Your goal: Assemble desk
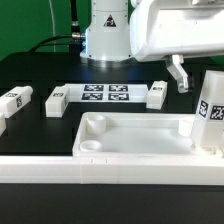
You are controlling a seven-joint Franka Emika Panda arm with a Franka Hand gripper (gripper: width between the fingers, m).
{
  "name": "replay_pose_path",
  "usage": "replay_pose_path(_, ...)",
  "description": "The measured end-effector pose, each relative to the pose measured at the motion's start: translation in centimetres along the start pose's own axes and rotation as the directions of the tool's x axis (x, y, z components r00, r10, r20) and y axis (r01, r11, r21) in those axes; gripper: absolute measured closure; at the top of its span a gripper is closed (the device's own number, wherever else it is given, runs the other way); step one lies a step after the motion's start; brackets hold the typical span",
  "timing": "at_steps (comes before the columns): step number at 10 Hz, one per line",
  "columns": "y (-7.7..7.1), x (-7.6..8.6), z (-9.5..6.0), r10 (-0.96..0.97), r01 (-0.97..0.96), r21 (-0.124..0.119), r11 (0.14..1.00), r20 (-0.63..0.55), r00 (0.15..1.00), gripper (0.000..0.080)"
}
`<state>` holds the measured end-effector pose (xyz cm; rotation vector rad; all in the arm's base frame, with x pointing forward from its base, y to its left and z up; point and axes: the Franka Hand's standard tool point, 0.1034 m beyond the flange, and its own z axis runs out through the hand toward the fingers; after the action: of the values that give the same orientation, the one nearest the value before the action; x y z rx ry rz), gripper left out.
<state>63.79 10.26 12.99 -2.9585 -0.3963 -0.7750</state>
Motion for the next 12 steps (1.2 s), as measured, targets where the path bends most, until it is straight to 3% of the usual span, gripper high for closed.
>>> replay_pose_path(1,0.0,0.5,-0.7,-0.003,0.003,0.0,1.0,0.003,1.0,0.0151)
replay_pose_path(6,-0.3,-0.3,-0.2,0.01,-0.011,0.009,1.0,0.062,0.998,0.0151)
replay_pose_path(7,-0.5,-0.9,0.0,0.034,-0.037,0.016,0.999,0.15,0.988,0.0151)
replay_pose_path(12,-0.8,-0.7,0.6,0.035,-0.068,0.052,0.996,0.484,0.875,0.0151)
